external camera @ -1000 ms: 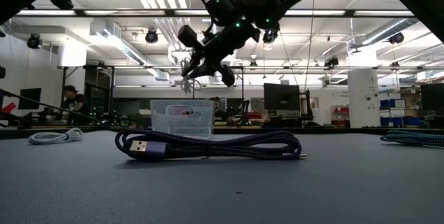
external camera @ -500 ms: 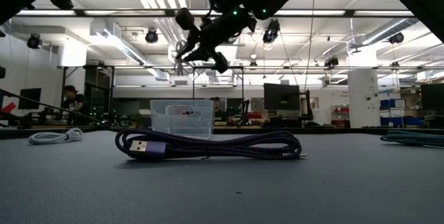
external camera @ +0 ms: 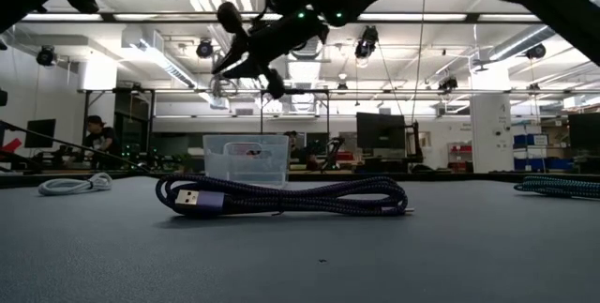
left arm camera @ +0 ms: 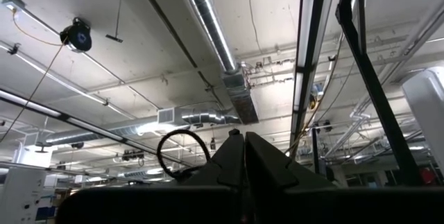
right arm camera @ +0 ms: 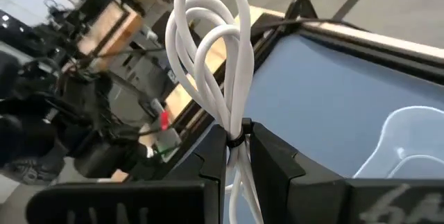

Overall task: Pick and place USB-C Cables
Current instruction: Put the right white charger cable into the transparent bin

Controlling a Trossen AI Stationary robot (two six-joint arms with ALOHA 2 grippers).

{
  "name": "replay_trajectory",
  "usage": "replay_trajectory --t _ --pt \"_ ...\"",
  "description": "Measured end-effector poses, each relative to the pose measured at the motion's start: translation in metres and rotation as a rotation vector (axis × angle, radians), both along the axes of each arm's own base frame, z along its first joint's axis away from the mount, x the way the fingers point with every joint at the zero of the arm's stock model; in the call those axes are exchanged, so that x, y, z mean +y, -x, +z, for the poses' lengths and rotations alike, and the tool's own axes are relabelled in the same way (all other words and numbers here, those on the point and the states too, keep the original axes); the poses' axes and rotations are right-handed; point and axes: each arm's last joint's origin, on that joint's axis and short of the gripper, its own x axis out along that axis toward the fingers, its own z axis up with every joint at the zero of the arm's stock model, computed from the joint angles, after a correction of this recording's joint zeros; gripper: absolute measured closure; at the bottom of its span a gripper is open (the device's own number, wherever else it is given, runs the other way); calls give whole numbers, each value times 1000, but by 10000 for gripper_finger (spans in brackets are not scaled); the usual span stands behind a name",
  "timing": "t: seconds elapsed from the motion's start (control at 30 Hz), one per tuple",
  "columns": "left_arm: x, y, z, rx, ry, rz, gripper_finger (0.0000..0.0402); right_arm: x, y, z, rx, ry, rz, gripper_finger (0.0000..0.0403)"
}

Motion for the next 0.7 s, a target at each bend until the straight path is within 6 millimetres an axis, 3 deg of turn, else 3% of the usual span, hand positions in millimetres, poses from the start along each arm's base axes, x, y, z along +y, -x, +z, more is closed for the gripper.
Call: replay_trajectory --t 0.3,0.43,0.7 --pt "0 0 0 0 0 0 402 -8 -6 -6 311 -44 35 365" --pt "0 0 0 0 0 0 402 -8 -7 -8 365 -59 41 365" --pt "0 0 0 0 -1 -1 402 -10 -9 -31 436 -91 14 365"
